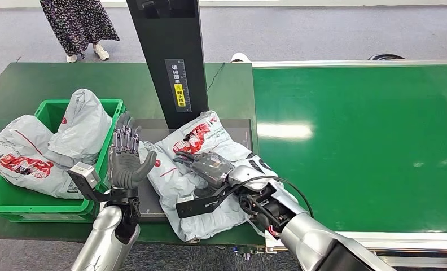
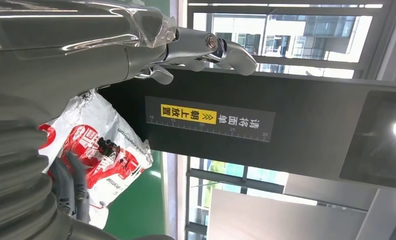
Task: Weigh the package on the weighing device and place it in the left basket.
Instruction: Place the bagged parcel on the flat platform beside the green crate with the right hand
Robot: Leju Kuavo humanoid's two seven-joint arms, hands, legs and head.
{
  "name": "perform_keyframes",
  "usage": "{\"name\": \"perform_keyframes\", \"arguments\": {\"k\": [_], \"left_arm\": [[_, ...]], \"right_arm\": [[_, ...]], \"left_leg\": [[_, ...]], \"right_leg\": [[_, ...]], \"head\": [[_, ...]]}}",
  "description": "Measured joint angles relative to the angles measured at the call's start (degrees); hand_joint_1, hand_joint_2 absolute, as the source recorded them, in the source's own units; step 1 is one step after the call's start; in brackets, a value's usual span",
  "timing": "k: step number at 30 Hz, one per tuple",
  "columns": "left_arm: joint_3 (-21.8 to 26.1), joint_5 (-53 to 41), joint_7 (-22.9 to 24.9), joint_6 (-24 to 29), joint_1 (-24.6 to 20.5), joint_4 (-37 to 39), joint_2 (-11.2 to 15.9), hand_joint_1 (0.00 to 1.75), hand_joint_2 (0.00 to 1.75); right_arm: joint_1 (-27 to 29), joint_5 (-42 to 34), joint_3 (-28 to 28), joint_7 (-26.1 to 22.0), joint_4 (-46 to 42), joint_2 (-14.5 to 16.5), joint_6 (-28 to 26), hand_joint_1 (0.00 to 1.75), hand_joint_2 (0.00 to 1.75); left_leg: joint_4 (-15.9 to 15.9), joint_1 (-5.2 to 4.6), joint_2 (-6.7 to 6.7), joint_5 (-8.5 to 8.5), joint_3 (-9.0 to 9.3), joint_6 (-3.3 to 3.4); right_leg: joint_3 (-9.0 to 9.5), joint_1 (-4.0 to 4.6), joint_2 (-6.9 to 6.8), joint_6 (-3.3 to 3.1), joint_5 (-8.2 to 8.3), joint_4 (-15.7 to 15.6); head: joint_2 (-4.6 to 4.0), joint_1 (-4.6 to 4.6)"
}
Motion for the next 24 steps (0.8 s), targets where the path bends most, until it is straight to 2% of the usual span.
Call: {"name": "perform_keyframes", "arguments": {"k": [10,15,20,24], "left_arm": [[-0.01,0.0,0.0,0.0,-0.12,0.12,0.0,0.0,1.75],[-0.01,0.0,0.0,0.0,-0.15,0.3,0.0,0.0,1.75],[0.0,0.0,0.0,0.04,-0.15,0.31,0.0,0.0,1.75],[0.0,0.02,0.0,0.06,-0.17,0.35,0.02,0.0,1.75]], "right_arm": [[-0.1,-0.02,-0.12,0.0,0.04,0.0,-0.06,0.0,1.75],[-0.05,-0.01,-0.64,0.0,0.03,-0.08,-2.32,0.0,1.75],[0.65,-1.24,-3.37,-1.02,-1.7,-0.75,-7.17,0.0,1.75],[2.25,-6.26,-7.95,-5.14,-5.46,-1.64,-8.95,0.0,1.75]], "left_leg": [[0.0,0.0,0.0,0.0,0.0,0.0],[0.0,0.0,0.0,0.0,0.0,0.0],[0.0,0.0,0.0,0.0,0.0,0.0],[0.01,0.0,-0.01,0.0,0.0,0.0]], "right_leg": [[0.0,0.0,0.0,0.0,0.0,0.0],[0.0,0.0,0.0,0.0,0.0,0.0],[0.0,0.0,0.0,0.0,0.0,0.0],[-0.01,0.0,0.0,0.0,0.0,0.0]], "head": [[0.0,0.0],[0.01,0.0],[0.0,0.0],[0.0,0.0]]}}
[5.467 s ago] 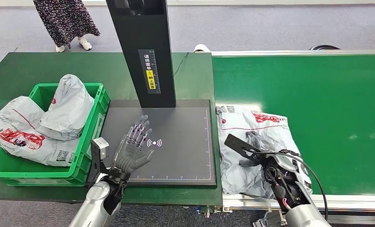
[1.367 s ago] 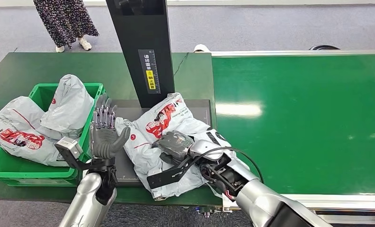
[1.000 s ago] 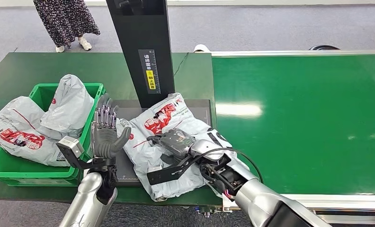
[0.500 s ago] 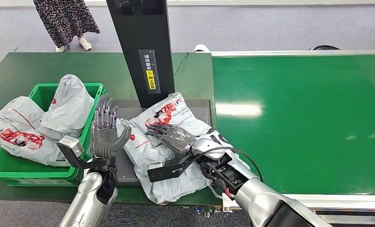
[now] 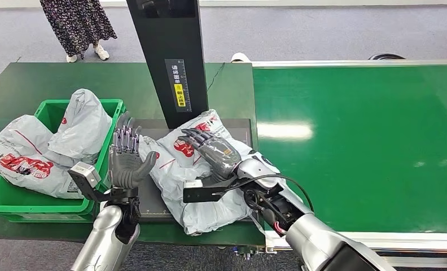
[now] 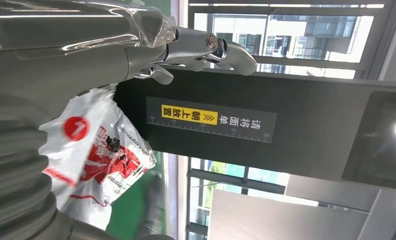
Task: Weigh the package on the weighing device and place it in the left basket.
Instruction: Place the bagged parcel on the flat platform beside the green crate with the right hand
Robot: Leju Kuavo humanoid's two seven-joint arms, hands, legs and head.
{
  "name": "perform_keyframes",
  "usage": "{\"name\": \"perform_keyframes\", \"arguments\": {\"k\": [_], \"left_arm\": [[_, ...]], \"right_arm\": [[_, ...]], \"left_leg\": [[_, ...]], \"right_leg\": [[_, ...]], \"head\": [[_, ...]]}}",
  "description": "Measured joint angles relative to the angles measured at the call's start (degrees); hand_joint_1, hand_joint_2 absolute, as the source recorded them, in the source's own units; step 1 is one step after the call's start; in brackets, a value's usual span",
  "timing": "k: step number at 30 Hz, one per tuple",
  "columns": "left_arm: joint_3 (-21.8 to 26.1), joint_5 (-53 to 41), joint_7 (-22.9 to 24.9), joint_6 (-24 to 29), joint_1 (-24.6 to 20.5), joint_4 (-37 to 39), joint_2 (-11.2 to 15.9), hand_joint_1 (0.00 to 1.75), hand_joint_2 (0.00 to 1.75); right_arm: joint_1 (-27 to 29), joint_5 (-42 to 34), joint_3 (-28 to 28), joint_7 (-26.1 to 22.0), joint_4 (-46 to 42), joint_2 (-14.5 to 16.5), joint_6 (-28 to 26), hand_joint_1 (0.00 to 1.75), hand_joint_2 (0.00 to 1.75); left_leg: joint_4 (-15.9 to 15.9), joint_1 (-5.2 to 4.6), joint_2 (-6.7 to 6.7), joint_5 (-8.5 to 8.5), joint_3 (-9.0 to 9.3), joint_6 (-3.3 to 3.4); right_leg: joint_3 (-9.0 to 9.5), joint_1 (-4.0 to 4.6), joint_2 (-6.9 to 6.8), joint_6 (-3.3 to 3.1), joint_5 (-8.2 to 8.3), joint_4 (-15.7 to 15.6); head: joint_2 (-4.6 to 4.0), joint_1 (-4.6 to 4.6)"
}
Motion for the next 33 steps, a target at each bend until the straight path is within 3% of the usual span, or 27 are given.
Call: {"name": "perform_keyframes", "arguments": {"k": [3,7,17,22,28,33], "left_arm": [[-0.06,0.13,0.0,0.01,-0.01,0.08,0.01,0.0,1.75],[-0.37,0.19,0.0,0.02,-0.03,0.09,0.02,0.0,1.75],[-1.4,0.41,0.0,0.0,-0.03,0.09,0.06,0.0,1.75],[-1.45,0.83,0.04,0.11,0.02,0.08,0.16,0.0,1.75],[-1.39,0.93,0.36,0.23,0.94,-0.68,0.58,0.0,1.75],[-1.32,0.06,1.54,-1.31,1.69,-1.35,1.07,0.0,1.75]], "right_arm": [[2.16,-5.65,-5.25,-4.1,-4.77,-0.94,-0.99,0.0,1.75],[4.26,-7.67,-10.95,-5.68,-10.25,-2.18,-1.5,0.0,1.75],[8.91,-13.03,-18.67,-8.97,-19.72,-3.6,-1.78,0.0,1.75],[10.84,-17.71,-21.69,-10.18,-25.7,-4.08,1.0,0.0,1.75],[9.19,-17.03,-22.6,-1.23,-26.03,-5.46,12.25,0.0,1.75],[3.8,-14.54,-19.6,7.01,-16.0,-5.61,31.94,0.0,1.75]], "left_leg": [[0.0,0.0,-0.01,0.0,-0.01,0.0],[0.0,0.0,0.02,0.0,-0.01,0.0],[0.0,0.0,0.01,0.0,-0.01,0.0],[-0.01,0.0,0.01,0.0,-0.02,0.0],[-0.01,0.0,0.01,0.0,-0.03,0.0],[-0.01,0.0,-0.01,0.01,-0.03,0.0]], "right_leg": [[0.0,0.0,0.0,0.0,0.0,0.0],[0.0,0.0,0.01,0.0,0.0,0.0],[0.0,0.0,0.0,0.0,0.0,0.0],[0.0,0.0,0.0,0.0,0.0,0.0],[0.02,0.0,0.0,0.0,0.0,0.0],[0.02,0.0,0.0,-0.01,0.01,0.0]], "head": [[0.0,-0.01],[0.0,0.0],[0.0,0.0],[0.0,-0.01],[0.0,-0.01],[0.0,-0.01]]}}
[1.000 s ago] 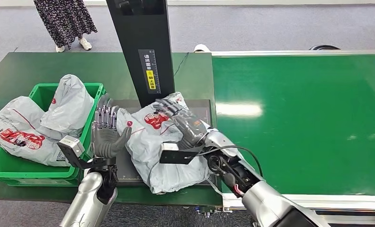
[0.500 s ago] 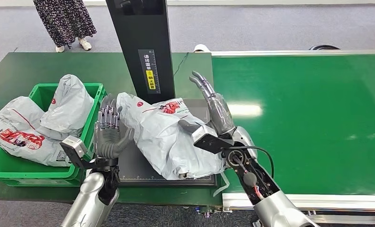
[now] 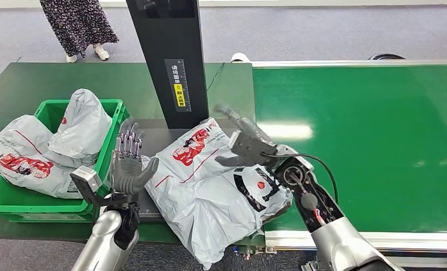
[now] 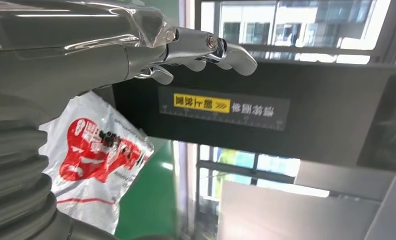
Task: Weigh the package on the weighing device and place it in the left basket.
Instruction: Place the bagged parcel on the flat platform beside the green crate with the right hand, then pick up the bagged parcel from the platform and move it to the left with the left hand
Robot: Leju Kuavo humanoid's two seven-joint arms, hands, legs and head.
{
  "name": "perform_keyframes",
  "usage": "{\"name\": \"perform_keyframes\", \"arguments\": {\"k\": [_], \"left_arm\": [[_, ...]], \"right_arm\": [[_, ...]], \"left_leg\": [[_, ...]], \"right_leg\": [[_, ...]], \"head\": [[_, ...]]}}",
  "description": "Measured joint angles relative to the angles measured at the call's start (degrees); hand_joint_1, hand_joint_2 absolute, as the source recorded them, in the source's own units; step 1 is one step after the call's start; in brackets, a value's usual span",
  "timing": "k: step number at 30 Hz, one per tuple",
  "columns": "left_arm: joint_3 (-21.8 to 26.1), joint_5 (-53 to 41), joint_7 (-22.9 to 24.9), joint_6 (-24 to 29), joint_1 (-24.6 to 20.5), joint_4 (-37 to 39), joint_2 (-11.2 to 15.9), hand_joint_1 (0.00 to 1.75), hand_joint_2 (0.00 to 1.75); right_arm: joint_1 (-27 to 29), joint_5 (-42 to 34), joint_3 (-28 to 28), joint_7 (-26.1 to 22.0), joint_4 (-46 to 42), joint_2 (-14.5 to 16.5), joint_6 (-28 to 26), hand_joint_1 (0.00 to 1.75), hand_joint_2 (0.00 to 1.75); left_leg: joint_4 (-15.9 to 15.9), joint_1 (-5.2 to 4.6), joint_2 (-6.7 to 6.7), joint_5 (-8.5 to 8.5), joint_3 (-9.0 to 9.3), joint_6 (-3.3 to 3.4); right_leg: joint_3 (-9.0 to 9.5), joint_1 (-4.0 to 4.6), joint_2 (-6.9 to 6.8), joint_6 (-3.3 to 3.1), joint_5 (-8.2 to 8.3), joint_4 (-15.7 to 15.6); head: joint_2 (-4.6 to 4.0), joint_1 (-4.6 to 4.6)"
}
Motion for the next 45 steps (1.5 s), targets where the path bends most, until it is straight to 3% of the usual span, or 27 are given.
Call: {"name": "perform_keyframes", "arguments": {"k": [3,6,10,17,27,38,42,45], "left_arm": [[0.11,-0.46,0.81,-0.39,-0.71,0.38,0.07,0.0,1.75],[0.61,-0.71,1.11,0.24,0.07,-0.35,0.11,0.0,1.75],[0.88,-1.68,1.09,0.17,1.66,-1.75,0.07,0.0,1.75],[0.23,-4.96,2.01,-0.79,1.63,-1.94,-0.05,0.0,1.75],[-4.57,-16.72,5.84,-2.9,1.51,-2.5,0.63,0.0,1.75],[-5.02,-12.55,4.62,-4.49,2.07,-2.66,-0.28,0.0,1.75],[-5.5,-19.98,4.43,-1.07,1.82,-4.18,-0.15,0.0,1.75],[-7.38,-30.12,9.66,-0.36,-0.22,-5.42,0.51,0.0,1.75]], "right_arm": [[-3.31,0.99,3.25,-0.2,7.32,0.35,3.76,0.0,1.75],[-3.61,-1.15,3.17,-4.08,9.12,0.81,-5.4,0.0,1.75],[1.73,-4.54,-0.38,-10.03,1.02,0.72,-20.25,0.0,1.75],[11.05,-8.03,-7.07,-13.36,-14.22,1.5,-29.01,0.0,1.75],[17.99,-16.15,-12.65,-10.45,-21.59,3.8,-30.14,0.0,1.75],[28.59,-20.5,-17.45,-7.16,-25.63,4.45,-28.21,0.0,1.75],[30.57,-20.2,-18.25,-7.01,-28.0,4.44,-28.42,0.0,1.75],[31.0,-19.93,-18.74,-6.68,-29.15,4.37,-28.94,0.0,1.75]], "left_leg": [[0.0,0.0,-0.05,0.03,-0.02,0.02],[0.01,0.0,-0.03,0.03,-0.03,0.03],[0.01,-0.01,-0.09,-0.01,-0.09,0.02],[0.0,-0.01,-0.04,-0.04,-0.07,0.02],[0.0,-0.01,-0.05,-0.04,-0.06,0.02],[-0.01,-0.01,-0.06,-0.05,-0.08,0.02],[-0.01,-0.01,-0.05,-0.05,-0.07,0.02],[0.0,-0.01,-0.06,-0.04,-0.07,0.03]], "right_leg": [[0.01,0.0,-0.05,0.0,0.0,0.01],[-0.02,0.0,-0.05,0.0,0.0,0.01],[-0.05,-0.01,-0.09,0.03,-0.06,-0.01],[-0.06,-0.01,-0.06,0.03,-0.06,-0.02],[-0.05,-0.01,-0.06,0.03,-0.05,-0.02],[-0.06,-0.01,-0.07,0.03,-0.06,-0.02],[-0.07,-0.01,-0.07,0.03,-0.06,-0.02],[-0.06,-0.02,-0.08,0.03,-0.06,-0.02]], "head": [[0.0,0.01],[0.0,0.0],[0.0,0.01],[0.0,0.0],[0.0,0.01],[0.0,0.0],[0.0,-0.01],[0.0,0.01]]}}
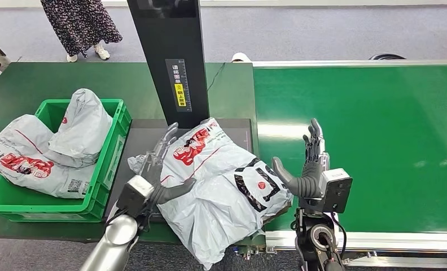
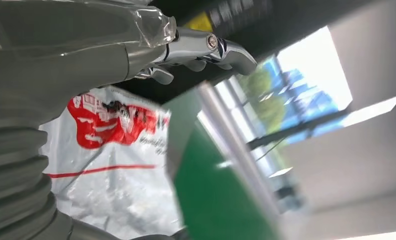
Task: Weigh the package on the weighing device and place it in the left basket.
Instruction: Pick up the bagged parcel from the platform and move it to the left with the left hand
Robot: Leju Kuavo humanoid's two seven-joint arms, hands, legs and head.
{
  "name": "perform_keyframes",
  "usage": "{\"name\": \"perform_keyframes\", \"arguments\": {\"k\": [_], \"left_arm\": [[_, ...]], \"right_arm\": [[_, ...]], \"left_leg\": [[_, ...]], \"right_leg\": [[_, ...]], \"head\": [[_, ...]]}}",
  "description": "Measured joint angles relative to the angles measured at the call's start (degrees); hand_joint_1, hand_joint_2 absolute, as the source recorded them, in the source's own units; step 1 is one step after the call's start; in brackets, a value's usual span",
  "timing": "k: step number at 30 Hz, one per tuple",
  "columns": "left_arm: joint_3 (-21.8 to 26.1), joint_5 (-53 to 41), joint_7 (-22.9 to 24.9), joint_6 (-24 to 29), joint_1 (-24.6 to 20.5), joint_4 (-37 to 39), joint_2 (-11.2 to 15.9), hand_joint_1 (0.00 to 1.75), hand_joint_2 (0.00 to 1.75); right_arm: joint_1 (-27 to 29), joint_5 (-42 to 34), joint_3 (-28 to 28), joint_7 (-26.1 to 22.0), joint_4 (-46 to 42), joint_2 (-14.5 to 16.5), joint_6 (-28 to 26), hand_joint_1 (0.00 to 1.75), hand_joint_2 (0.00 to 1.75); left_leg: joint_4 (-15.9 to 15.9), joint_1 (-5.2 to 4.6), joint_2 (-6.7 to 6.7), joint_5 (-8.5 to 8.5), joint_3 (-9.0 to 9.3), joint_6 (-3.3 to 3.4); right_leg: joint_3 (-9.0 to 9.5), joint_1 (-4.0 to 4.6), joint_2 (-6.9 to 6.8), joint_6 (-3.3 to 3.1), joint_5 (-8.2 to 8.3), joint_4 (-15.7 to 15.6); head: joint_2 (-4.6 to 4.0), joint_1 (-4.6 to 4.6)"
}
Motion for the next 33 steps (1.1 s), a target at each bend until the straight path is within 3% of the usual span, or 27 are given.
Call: {"name": "perform_keyframes", "arguments": {"k": [3,5,17,24,25,28,29,33], "left_arm": [[-3.48,-9.13,8.18,-3.2,-3.68,0.16,1.3,0.0,1.75],[-5.93,-13.5,10.98,-4.78,-6.04,0.94,2.15,0.0,1.75],[-16.54,-23.1,18.51,-17.73,-18.01,11.55,5.99,0.0,1.75],[-21.72,-30.34,20.44,-16.36,-20.76,20.69,6.03,0.02,1.75],[-22.16,-30.89,20.41,-16.12,-20.84,21.45,5.99,0.38,1.75],[-23.08,-31.57,19.96,-15.73,-20.97,22.96,5.91,1.66,1.75],[-23.3,-31.59,19.8,-15.67,-20.95,23.24,5.9,1.75,1.75],[-23.76,-31.62,19.65,-15.01,-20.75,23.55,5.92,1.75,1.75]], "right_arm": [[0.01,0.15,-0.5,0.28,-0.61,-0.09,-0.32,0.0,1.75],[0.05,0.4,-0.86,0.48,-0.77,-0.15,-0.37,0.0,1.75],[0.46,1.8,-2.2,2.14,-1.19,-0.21,-0.8,0.0,1.75],[1.43,2.92,-3.53,2.65,-2.05,0.16,-0.84,0.0,1.75],[1.44,2.94,-3.69,2.68,-2.06,0.21,-0.84,0.0,1.75],[1.44,2.98,-4.02,2.74,-2.06,0.32,-0.84,0.0,1.75],[1.44,2.99,-4.14,2.77,-2.06,0.34,-0.84,0.0,1.75],[1.44,2.97,-4.52,2.97,-2.06,0.41,-0.84,0.0,1.75]], "left_leg": [[0.0,0.0,0.01,0.01,0.01,0.01],[0.0,0.0,0.04,0.01,0.03,0.01],[0.0,0.0,0.05,0.01,0.02,0.0],[0.0,-0.01,0.06,0.01,0.04,0.0],[-0.01,-0.01,0.05,0.01,0.06,0.0],[-0.02,0.0,0.04,0.0,0.16,0.0],[-0.03,0.0,0.04,0.0,0.2,0.0],[-0.04,-0.01,0.0,0.0,0.37,0.0]], "right_leg": [[0.02,0.0,0.01,0.0,0.03,0.0],[0.02,0.0,0.02,-0.01,0.04,0.0],[0.0,0.0,0.04,-0.02,0.04,0.0],[0.03,0.0,0.05,-0.01,0.04,0.0],[0.06,0.0,0.05,-0.02,0.04,0.0],[0.18,0.0,0.04,-0.02,0.03,0.0],[0.23,0.0,0.03,-0.02,0.02,0.0],[0.46,0.0,-0.01,-0.01,-0.01,0.0]], "head": [[0.0,0.0],[0.0,-0.01],[0.0,0.0],[0.01,-0.01],[0.01,-0.01],[0.0,-0.02],[0.0,-0.01],[0.0,0.0]]}}
